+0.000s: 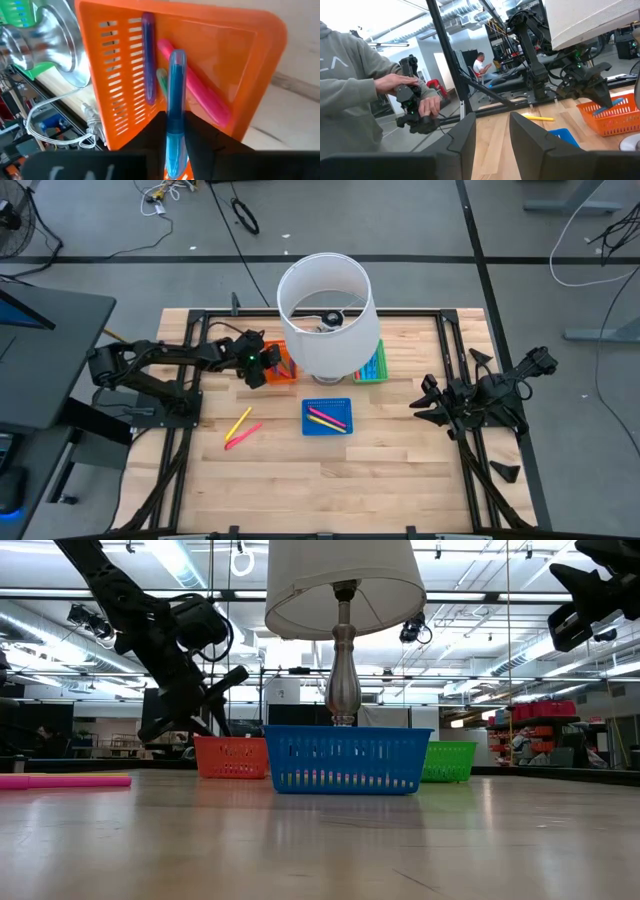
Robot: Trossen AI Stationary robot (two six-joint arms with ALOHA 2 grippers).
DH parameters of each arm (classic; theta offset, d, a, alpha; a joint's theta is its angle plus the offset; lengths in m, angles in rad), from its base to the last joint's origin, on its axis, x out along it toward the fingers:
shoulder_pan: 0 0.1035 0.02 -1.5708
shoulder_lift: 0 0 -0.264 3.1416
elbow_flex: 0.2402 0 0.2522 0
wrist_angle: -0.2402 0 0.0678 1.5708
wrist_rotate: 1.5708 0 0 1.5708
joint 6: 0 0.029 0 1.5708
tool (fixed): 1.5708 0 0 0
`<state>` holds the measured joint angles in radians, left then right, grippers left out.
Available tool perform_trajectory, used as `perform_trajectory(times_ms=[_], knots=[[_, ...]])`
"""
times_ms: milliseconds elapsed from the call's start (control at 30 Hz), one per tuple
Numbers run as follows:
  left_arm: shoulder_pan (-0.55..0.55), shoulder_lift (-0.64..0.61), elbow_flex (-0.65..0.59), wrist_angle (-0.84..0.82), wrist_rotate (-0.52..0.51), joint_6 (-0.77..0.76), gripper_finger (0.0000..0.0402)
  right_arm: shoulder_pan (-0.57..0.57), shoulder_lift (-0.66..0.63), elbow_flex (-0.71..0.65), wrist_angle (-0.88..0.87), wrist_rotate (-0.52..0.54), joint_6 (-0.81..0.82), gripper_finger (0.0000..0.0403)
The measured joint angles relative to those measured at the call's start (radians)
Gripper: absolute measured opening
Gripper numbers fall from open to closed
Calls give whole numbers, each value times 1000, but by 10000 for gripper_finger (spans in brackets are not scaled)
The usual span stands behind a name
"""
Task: Pick & Place Markers
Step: Put the blue small highlighter pen into the orange bin, then put the pink pen into the blue bin
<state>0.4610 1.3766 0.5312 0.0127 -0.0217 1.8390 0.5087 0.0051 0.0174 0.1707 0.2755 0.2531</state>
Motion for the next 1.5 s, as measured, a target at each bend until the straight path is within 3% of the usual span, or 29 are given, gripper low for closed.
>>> perform_trajectory(times_ms=[500,700,900,1300,1500], knots=[[-1,-1,2,46,-1,-85,148,0,0,0,0,0,0,119],[-32,-24,22,88,-157,-258,155,0,0,0,0,0,0,119],[-80,-65,53,89,-324,-546,156,0,0,0,0,0,0,119],[-169,-118,60,23,-809,-1051,156,0,0,0,0,0,0,119],[-233,-128,59,5,-992,-1261,156,0,0,0,0,0,0,119]])
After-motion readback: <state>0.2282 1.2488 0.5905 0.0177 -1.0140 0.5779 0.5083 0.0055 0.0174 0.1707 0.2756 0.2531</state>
